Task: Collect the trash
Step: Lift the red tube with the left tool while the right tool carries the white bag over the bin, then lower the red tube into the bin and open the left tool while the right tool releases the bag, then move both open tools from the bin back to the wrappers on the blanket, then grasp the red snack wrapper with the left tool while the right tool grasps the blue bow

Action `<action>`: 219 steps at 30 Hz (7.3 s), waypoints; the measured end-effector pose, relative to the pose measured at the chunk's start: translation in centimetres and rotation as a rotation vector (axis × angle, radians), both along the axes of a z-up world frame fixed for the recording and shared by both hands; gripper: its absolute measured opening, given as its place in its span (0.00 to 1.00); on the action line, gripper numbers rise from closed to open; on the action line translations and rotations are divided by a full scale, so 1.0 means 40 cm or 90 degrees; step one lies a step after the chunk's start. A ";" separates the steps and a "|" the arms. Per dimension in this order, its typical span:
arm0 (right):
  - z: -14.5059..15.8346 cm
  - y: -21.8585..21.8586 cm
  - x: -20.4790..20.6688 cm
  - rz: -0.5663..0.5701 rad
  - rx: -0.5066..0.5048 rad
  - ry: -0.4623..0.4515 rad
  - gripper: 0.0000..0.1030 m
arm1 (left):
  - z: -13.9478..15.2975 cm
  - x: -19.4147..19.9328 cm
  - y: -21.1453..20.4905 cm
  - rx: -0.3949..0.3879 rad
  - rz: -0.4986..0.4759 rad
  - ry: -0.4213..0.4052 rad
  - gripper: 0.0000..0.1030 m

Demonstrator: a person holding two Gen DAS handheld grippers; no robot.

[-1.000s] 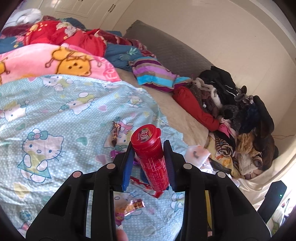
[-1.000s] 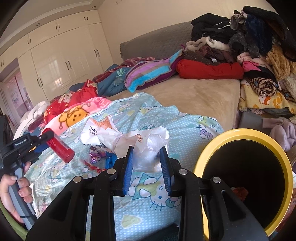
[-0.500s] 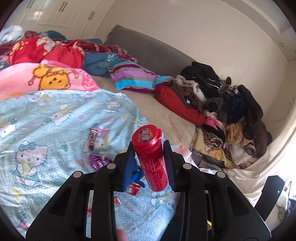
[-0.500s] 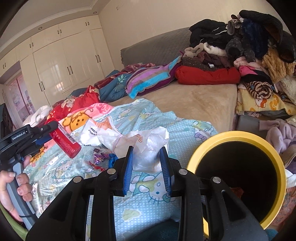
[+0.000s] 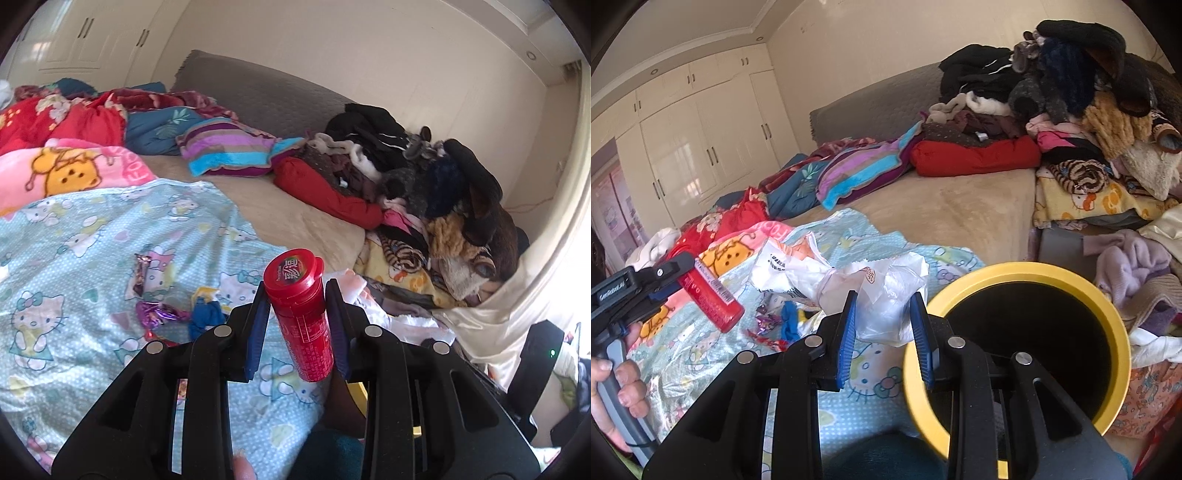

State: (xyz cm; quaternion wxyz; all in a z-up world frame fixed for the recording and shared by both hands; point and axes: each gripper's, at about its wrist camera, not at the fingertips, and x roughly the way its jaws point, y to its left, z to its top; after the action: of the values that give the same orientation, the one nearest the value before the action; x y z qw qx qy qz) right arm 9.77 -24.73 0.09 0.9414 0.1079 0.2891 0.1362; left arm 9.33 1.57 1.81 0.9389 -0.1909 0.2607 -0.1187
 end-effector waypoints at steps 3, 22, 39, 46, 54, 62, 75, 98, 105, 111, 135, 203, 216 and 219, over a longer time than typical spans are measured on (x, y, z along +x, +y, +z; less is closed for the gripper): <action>0.004 -0.027 -0.001 -0.014 0.004 -0.003 0.27 | 0.003 -0.004 -0.023 0.007 -0.013 -0.003 0.23; -0.005 -0.189 0.010 -0.115 0.005 -0.007 0.27 | -0.025 -0.016 -0.157 0.031 -0.099 0.005 0.23; -0.047 -0.313 0.021 -0.198 0.005 0.020 0.27 | -0.043 -0.018 -0.272 0.044 -0.163 0.001 0.23; -0.072 -0.350 0.027 -0.219 0.009 0.041 0.27 | -0.056 -0.012 -0.307 0.044 -0.179 0.000 0.23; -0.102 -0.390 0.034 -0.237 0.017 0.063 0.27 | -0.077 0.003 -0.350 0.051 -0.196 0.009 0.23; -0.129 -0.415 0.044 -0.242 0.029 0.085 0.27 | -0.110 0.032 -0.403 0.060 -0.219 0.028 0.23; -0.175 -0.431 0.061 -0.232 0.039 0.124 0.28 | -0.175 0.100 -0.472 0.070 -0.242 0.072 0.23; -0.199 -0.440 0.073 -0.235 0.062 0.146 0.41 | -0.236 0.150 -0.487 0.052 -0.247 0.119 0.52; -0.195 -0.444 0.067 -0.248 0.066 0.138 0.52 | -0.213 0.136 -0.454 0.031 -0.225 0.103 0.89; -0.184 -0.426 0.066 -0.243 0.058 0.129 0.56 | -0.193 0.122 -0.420 0.030 -0.191 0.097 0.89; -0.112 -0.292 0.052 -0.164 0.030 0.094 0.64 | -0.117 0.066 -0.304 0.062 -0.111 0.049 0.89; -0.145 0.373 0.175 0.195 -0.063 0.084 0.44 | -0.293 0.125 0.304 -0.070 0.136 0.210 0.59; -0.239 0.440 0.276 0.223 -0.039 0.163 0.09 | -0.377 0.160 0.268 -0.139 0.104 0.268 0.46; -0.245 0.432 0.266 0.218 -0.021 0.165 0.04 | -0.396 0.170 0.262 -0.139 0.107 0.283 0.43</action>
State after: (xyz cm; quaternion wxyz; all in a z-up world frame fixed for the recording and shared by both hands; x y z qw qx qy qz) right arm 20.42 -7.47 -9.69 0.8611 0.0582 0.4243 0.2742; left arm 16.12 12.03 -14.03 0.8388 -0.3332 0.4299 -0.0229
